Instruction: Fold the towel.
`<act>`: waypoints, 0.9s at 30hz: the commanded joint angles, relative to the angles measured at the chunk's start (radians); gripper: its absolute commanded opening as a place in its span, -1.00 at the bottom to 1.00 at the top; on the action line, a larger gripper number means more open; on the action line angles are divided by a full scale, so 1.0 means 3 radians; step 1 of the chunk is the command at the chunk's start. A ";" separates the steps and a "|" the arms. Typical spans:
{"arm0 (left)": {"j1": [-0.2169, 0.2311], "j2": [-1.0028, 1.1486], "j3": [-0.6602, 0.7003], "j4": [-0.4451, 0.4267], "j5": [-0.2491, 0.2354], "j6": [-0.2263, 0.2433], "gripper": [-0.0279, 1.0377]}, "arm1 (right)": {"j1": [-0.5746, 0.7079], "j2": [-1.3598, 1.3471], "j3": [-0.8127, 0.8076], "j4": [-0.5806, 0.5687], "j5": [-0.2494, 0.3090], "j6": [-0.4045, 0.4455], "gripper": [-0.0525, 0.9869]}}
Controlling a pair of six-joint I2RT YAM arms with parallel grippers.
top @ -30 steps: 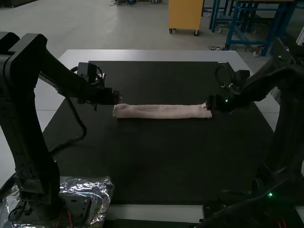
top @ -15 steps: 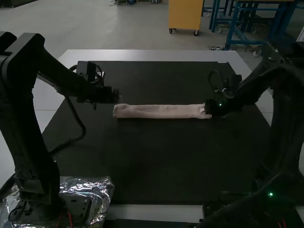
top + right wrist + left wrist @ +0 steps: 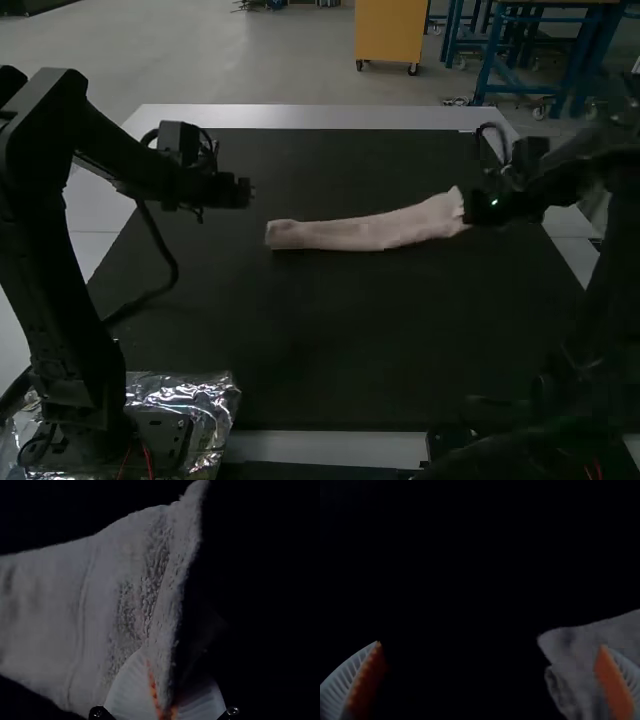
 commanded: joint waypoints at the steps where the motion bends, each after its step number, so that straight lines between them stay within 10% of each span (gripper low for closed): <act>1: -0.0010 -0.0085 0.0047 0.0080 -0.0118 0.0041 0.87 | 0.0002 -0.0165 -0.0038 -0.0005 -0.0095 0.0003 -0.95; 27: -0.0035 -0.0121 -0.0249 0.0377 -0.0568 0.0174 0.87 | 0.1536 0.0316 0.0315 0.0440 -0.0014 0.0576 -0.95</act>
